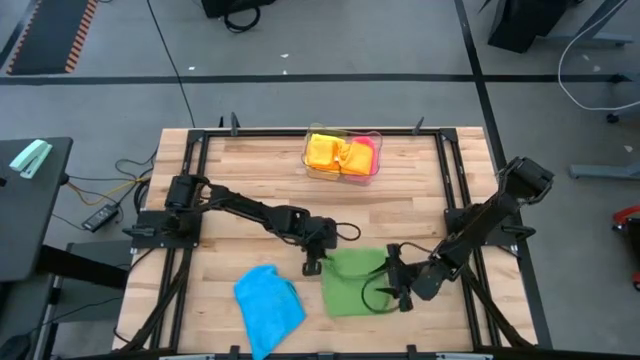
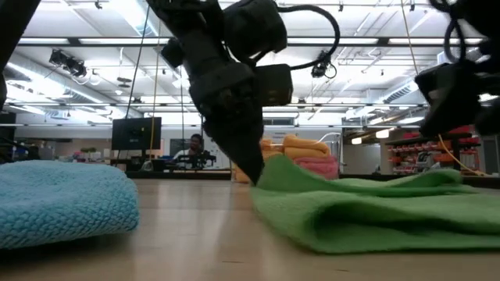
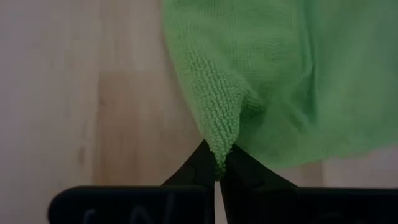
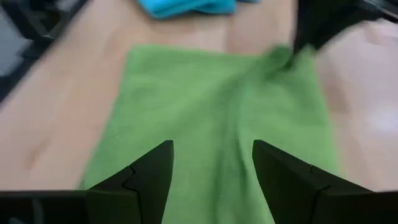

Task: Fold microfiber towels
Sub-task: Fold the green microfiber cloth

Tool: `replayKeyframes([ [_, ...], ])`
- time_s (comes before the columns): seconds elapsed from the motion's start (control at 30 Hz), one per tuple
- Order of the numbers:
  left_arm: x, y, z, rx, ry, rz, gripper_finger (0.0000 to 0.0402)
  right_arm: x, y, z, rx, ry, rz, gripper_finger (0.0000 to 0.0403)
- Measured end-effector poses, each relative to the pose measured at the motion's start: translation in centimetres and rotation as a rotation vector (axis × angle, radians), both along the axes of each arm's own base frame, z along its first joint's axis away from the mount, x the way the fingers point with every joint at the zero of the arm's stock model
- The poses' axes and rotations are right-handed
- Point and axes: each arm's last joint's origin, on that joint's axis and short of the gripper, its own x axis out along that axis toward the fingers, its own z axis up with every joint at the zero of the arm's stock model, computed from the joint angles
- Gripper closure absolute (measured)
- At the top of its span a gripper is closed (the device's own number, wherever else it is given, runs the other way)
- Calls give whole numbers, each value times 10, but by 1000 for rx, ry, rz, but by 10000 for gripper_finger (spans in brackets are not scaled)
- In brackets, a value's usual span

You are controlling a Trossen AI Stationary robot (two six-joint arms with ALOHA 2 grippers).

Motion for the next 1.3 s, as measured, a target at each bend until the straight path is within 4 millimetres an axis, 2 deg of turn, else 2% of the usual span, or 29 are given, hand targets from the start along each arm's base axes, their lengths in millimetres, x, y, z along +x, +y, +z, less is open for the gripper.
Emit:
replayKeyframes([
  [0.2,0,-1,2,60,-18,9,378,6,-29,9,-12,84,-50,174],
  [0.53,-5,-14,18,181,-70,-20,384,34,-81,8,68,186,7,172],
  [0.67,-7,-22,24,238,-105,-48,375,38,-91,9,100,193,73,151],
  [0.8,-6,-30,26,254,-136,-70,383,44,-99,12,130,181,74,118],
  [0.97,-7,-31,26,259,-138,-72,387,46,-103,14,193,194,111,84],
  [1.13,-5,-31,27,263,-162,-81,376,46,-107,13,222,207,111,75],
  [1.3,-5,-33,27,268,-165,-94,388,49,-119,13,244,209,110,75],
])
